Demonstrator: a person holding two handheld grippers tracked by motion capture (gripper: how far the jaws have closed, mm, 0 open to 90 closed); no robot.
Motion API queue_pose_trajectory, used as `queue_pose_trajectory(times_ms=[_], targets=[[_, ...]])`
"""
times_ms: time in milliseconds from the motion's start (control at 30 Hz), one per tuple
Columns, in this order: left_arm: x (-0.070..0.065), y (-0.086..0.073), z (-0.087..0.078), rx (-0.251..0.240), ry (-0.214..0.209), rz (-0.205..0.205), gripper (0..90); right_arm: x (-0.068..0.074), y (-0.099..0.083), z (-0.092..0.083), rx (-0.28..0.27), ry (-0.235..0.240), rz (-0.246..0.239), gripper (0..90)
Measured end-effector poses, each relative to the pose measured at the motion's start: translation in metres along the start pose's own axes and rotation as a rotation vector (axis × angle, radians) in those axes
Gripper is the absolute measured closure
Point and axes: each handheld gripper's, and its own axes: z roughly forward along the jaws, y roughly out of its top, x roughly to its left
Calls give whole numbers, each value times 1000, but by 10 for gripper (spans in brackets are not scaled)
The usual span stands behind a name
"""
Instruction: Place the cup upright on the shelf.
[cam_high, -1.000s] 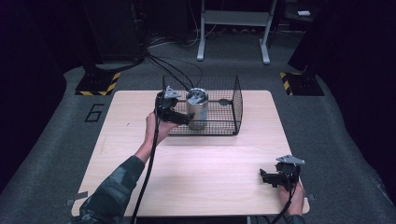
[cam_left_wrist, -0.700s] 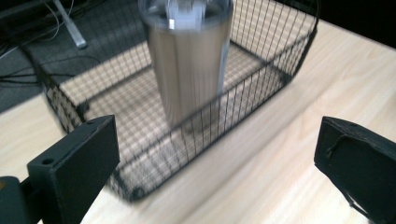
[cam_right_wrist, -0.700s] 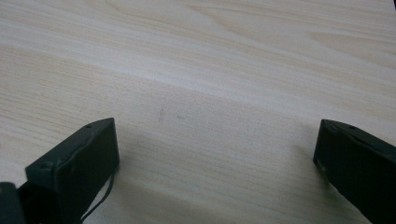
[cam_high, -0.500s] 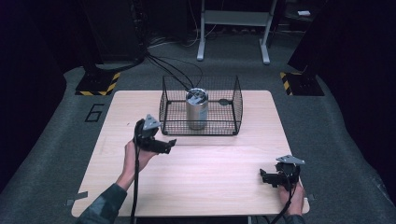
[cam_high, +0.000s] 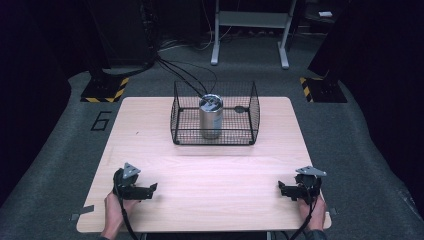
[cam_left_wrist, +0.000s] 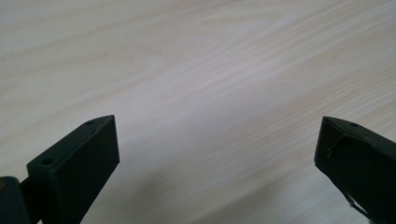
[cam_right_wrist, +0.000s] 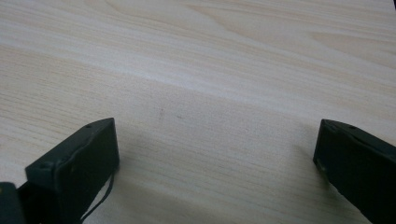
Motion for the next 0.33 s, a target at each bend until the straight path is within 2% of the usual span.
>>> queue_pose_trajectory(times_ms=[33,67,200,300,333], targets=[[5,-6,0,7,12,-18,1,0,0,0,-1,0,1,0],[6,-11,0,-11,37,-36,1,0,0,0,-1,0,1,0],[14,-19,1,18,67,-30,0,0,0,0,-1,0,1,0],[16,-20,2,15,71,-39,0,0,0,0,-1,1,0,0],[17,-20,1,26,60,-43,0,0,0,0,-1,1,0,0]])
